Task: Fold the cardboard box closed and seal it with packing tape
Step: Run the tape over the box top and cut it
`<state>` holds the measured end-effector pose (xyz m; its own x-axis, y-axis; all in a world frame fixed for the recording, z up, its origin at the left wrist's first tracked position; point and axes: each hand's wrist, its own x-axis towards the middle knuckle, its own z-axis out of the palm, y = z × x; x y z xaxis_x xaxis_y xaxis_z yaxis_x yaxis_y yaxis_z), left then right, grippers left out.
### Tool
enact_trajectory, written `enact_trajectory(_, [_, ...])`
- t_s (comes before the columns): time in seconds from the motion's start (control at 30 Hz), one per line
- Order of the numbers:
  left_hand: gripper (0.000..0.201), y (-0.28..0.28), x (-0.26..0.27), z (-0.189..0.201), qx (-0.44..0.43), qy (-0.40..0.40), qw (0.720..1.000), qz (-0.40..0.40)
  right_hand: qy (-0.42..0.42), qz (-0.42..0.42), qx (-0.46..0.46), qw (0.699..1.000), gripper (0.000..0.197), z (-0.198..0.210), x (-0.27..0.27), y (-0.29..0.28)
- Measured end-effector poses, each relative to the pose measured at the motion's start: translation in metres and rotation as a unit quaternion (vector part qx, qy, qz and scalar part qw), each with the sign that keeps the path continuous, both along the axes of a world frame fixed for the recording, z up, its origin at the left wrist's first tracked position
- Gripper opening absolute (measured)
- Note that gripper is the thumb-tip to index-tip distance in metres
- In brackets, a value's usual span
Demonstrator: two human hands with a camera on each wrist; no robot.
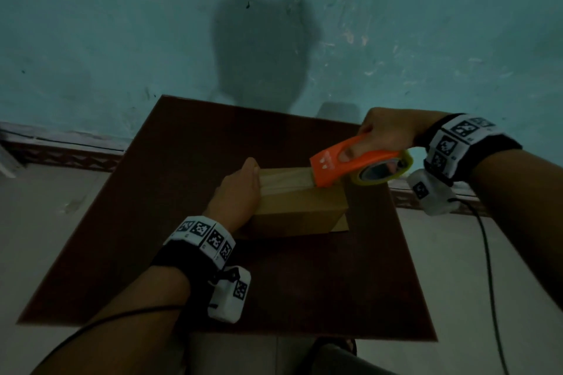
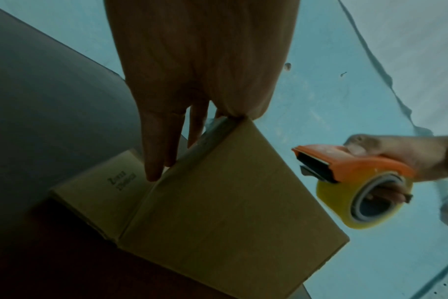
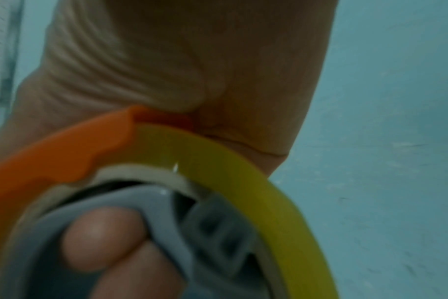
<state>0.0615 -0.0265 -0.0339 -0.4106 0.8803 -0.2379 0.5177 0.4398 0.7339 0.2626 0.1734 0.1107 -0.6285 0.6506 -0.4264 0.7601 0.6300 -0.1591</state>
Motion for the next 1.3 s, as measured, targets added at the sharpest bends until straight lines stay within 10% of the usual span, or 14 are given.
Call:
enact_trajectory(0.87, [0.032,-0.004,-0.064,0.002,0.079,0.003,0.992,0.099,0.097,-0.082,-0.041,0.991,0.055,-0.054,0.005,-0.033])
enact_trajectory(1.07, [0.036,-0.022,-0.09,0.005,0.026,0.205,0.95,0.235,0.159,-0.059,-0.065,0.983,0.06,-0.075,-0.063,-0.073])
enact_trajectory(1.3, [0.071,-0.015,-0.071,0.001,-0.115,0.313,0.926,0.177,0.181,-0.072,-0.093,0.976,0.06,-0.081,-0.07,-0.079])
